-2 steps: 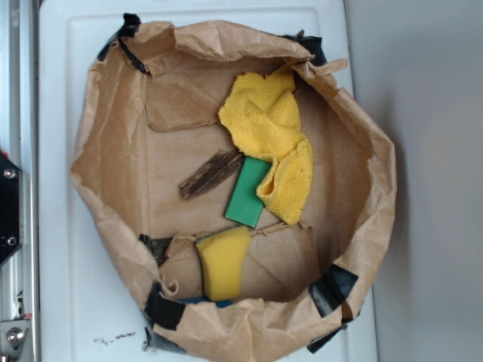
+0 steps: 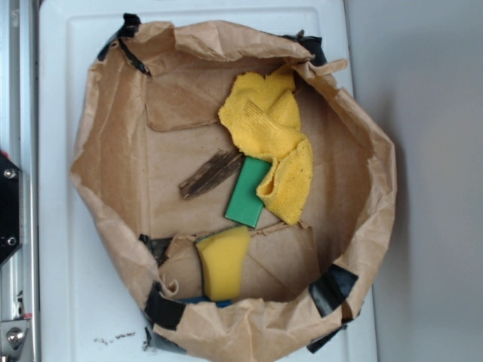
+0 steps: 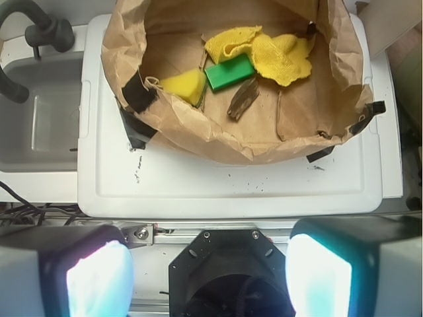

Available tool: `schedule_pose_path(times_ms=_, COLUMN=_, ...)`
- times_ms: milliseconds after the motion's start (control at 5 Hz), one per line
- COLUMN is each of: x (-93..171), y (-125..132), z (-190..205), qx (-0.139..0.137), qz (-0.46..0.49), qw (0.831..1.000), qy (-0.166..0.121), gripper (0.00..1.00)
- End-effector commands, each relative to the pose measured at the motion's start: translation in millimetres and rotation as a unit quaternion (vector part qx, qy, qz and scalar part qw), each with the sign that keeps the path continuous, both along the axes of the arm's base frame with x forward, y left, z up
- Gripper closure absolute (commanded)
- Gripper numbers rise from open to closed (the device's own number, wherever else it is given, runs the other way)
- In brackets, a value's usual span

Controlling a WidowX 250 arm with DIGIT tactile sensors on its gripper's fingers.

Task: Grab the wood chip.

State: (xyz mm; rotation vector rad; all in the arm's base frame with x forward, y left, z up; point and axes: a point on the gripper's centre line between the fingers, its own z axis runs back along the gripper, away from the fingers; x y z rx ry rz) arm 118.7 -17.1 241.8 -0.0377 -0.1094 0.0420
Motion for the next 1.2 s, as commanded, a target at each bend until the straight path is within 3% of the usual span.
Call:
schedule_pose_path(times_ms=0, x=96.0, y=14.9, z=-15.9, qx=-0.008, qz=0.123, qw=0.992, qy=0.038, gripper=0.00)
schedule_pose_path(times_ms=600, x=96.0, y=14.9, z=-15.9, qx=-0.008, qz=0.123, qw=0.992, qy=0.038, gripper=0.00)
schedule_pose_path(times_ms=800, x=120.0, y=36.2, z=-65.7, qx=-0.017, qz=0.137, qw=0.990, qy=-0.007, gripper=0.00)
schedule_pose_path(times_ms=1000, x=138.8, y=50.4, z=-111.8, qx=-0.021, qz=0.150, qw=0.988, qy=-0.032, gripper=0.00)
